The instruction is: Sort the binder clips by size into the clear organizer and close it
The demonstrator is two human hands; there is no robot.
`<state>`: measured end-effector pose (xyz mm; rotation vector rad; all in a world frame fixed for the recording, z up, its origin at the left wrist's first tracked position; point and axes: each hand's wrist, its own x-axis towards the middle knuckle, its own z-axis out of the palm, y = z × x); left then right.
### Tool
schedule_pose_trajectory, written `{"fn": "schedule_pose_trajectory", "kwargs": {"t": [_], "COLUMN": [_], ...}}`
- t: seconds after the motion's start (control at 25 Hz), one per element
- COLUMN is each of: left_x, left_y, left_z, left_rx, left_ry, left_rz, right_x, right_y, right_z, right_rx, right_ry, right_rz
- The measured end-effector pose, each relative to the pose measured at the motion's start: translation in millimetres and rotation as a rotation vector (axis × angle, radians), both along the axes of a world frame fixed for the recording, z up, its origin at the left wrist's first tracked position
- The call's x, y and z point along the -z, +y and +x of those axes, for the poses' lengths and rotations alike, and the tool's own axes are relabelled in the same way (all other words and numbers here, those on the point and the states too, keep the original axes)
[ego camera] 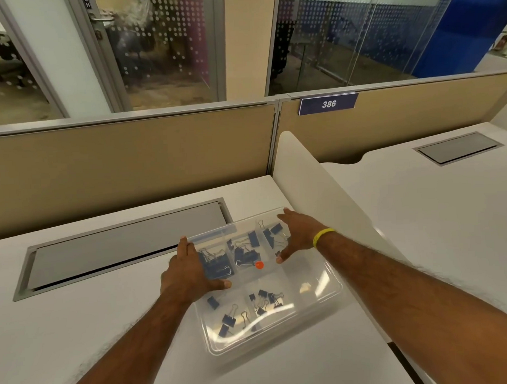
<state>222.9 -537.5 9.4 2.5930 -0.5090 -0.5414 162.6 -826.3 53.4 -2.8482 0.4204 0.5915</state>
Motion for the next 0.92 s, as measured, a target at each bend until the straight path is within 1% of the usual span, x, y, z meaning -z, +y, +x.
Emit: {"fn": "schedule_pose_trajectory", "kwargs": {"t": [0.16,0.32,0.44,0.52,0.6,0.64,0.72,0.8,0.92], "left_x": [1.6,4.8,11.7,2.2,1.4,-0.5,-4.2,-9.2,1.0], "left_y": [1.7,3.8,6.4,5.9,2.9,1.7,3.0,7.1,15.9], "left_z": [-1.5,-0.6,-2.9,-14.8,-29.9,-37.6,-50.0,-65.7,-102.9], "left_rx": [0.004,-0.022,-0.039,-0.066,-0.107,-0.139,-0.193,-0.185,-0.122], "left_ry": [-0.012,0.000,0.019,0.033,0.010,0.003,-0.057,-0.186,-0.308], "left_rz": [0.013,0.005,-0.084,-0.174,-0.234,-0.233,-0.189,-0.146,-0.247], "right_x": [9.7,20.3,22.3,27.0,33.5,35.3,35.9,34.4,36.3], "right_y": [-6.8,-7.0,-2.5,5.4,18.2,25.4,39.4,48.7,54.0], "right_z": [-14.6,-25.3,-37.7,-49.8,-65.3,-72.8,-88.6,-108.4,-142.1], "right_rx": [-0.017,-0.015,0.020,0.104,0.200,0.221,0.224,0.236,0.275], "right_ry": [0.013,-0.026,-0.090,-0.161,-0.249,-0.298,-0.401,-0.462,-0.508], "right_rz": [0.084,0.100,0.120,0.140,0.108,0.076,0.058,0.055,0.065]}}
